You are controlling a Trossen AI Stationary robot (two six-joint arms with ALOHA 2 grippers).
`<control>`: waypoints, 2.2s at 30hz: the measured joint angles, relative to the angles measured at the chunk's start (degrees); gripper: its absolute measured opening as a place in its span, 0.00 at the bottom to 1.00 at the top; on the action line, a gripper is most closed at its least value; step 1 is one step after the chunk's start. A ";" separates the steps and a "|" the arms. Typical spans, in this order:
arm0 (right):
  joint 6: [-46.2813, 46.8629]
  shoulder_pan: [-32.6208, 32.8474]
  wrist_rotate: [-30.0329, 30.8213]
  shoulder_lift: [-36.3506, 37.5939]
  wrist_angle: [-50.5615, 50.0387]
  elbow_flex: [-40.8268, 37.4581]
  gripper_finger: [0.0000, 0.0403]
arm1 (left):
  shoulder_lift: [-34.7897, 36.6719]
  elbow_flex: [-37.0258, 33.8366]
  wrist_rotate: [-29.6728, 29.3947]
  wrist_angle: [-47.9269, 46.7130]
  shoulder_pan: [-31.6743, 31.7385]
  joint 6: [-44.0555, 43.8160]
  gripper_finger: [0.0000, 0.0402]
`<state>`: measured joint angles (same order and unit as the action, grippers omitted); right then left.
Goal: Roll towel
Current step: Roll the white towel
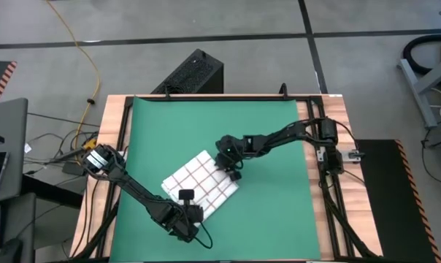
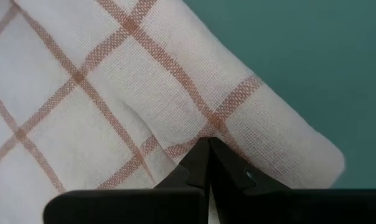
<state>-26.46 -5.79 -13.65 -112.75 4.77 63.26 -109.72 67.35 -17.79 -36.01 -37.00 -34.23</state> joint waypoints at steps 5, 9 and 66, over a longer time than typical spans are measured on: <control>0.07 -1.67 0.23 0.36 -7.39 0.22 0.29 | 0.01 0.00 0.04 -2.53 0.36 6.82 0.00; 3.06 -1.85 0.17 0.67 -12.15 0.35 0.29 | -0.01 0.00 -1.10 -5.42 1.20 10.91 0.00; 27.49 10.92 10.65 11.82 21.16 -23.39 0.05 | -0.03 -0.11 -6.88 -6.38 11.19 30.28 0.00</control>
<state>1.02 5.14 -2.99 -100.92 25.93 39.88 -109.75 67.24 -24.67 -42.39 -25.80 -3.95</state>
